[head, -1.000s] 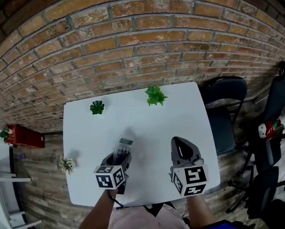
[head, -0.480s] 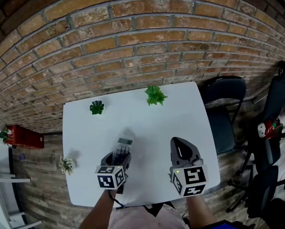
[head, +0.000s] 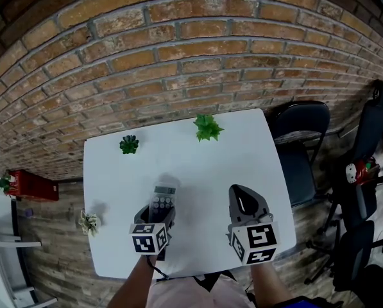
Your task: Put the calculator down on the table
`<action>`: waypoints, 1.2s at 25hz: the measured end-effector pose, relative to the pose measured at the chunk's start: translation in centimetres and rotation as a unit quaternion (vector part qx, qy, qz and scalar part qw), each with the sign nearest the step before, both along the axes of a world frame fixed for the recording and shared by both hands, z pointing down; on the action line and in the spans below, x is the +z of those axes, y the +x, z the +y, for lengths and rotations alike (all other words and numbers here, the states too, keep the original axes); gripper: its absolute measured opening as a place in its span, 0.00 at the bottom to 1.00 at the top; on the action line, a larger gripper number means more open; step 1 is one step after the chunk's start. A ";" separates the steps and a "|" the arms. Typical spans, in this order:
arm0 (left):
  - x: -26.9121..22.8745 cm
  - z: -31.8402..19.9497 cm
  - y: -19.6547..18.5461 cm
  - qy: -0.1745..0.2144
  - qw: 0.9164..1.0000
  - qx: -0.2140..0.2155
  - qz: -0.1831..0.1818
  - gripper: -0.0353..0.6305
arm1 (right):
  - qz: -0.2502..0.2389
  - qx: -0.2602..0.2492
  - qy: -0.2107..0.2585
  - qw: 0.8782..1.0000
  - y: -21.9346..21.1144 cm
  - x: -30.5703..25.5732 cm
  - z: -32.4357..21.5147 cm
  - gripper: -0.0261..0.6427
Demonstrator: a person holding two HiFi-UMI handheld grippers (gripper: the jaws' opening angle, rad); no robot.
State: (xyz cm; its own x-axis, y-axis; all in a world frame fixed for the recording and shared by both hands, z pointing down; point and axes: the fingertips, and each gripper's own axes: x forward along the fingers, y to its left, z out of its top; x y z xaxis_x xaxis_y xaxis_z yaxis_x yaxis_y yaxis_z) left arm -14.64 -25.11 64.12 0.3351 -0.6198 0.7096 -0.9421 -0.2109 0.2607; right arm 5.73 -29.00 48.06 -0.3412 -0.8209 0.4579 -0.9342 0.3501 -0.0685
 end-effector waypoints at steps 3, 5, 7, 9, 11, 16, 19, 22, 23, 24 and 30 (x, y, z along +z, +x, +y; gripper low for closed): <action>0.0 -0.1 -0.4 0.000 1.000 -0.005 -0.001 0.52 | 0.001 0.002 0.002 1.000 0.1 -0.1 0.1 0.04; 0.0 -0.3 -0.7 0.000 1.000 -0.007 -0.002 0.54 | 0.002 0.003 0.002 1.000 0.2 -0.2 0.2 0.04; 0.0 -0.3 -0.9 0.000 1.000 -0.009 -0.002 0.55 | 0.002 0.004 0.003 1.000 0.3 -0.2 0.3 0.04; 0.1 -0.4 -1.1 -0.001 1.000 -0.012 -0.001 0.56 | 0.003 0.005 0.002 1.000 0.3 -0.1 0.4 0.04; 0.1 -0.4 -1.3 -0.001 1.000 -0.014 -0.002 0.56 | 0.003 0.005 0.001 1.000 0.3 -0.1 0.5 0.04; -0.2 -0.5 -1.9 0.011 1.000 -0.017 -0.015 0.58 | 0.005 0.005 0.004 1.000 0.2 -0.2 0.6 0.04; -0.4 -0.4 -2.0 0.015 1.000 -0.017 -0.019 0.58 | 0.005 0.005 0.005 1.000 0.2 -0.4 0.8 0.04; -1.1 -0.4 -2.2 0.025 0.999 -0.021 -0.019 0.58 | 0.006 0.003 0.008 1.000 0.0 -0.5 1.0 0.04; -1.5 -0.4 -2.2 0.031 0.999 -0.022 -0.020 0.58 | 0.005 0.002 0.010 1.000 -0.1 -0.7 1.0 0.04; -1.9 -0.4 -2.2 0.037 0.999 -0.022 -0.020 0.58 | 0.005 0.001 0.012 1.000 -0.2 -0.8 1.1 0.04; -6.3 -0.3 -2.5 0.093 0.995 -0.026 -0.028 0.58 | 0.003 -0.011 0.029 1.000 -1.1 -2.3 1.6 0.04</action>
State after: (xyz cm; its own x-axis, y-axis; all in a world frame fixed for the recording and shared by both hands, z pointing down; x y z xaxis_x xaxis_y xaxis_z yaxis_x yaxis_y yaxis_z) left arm -17.11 -25.37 57.80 0.2630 -0.7573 0.5977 -0.9648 -0.2019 0.1687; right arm 4.65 -27.38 45.72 -0.3574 -0.8384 0.4115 -0.9264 0.3742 -0.0422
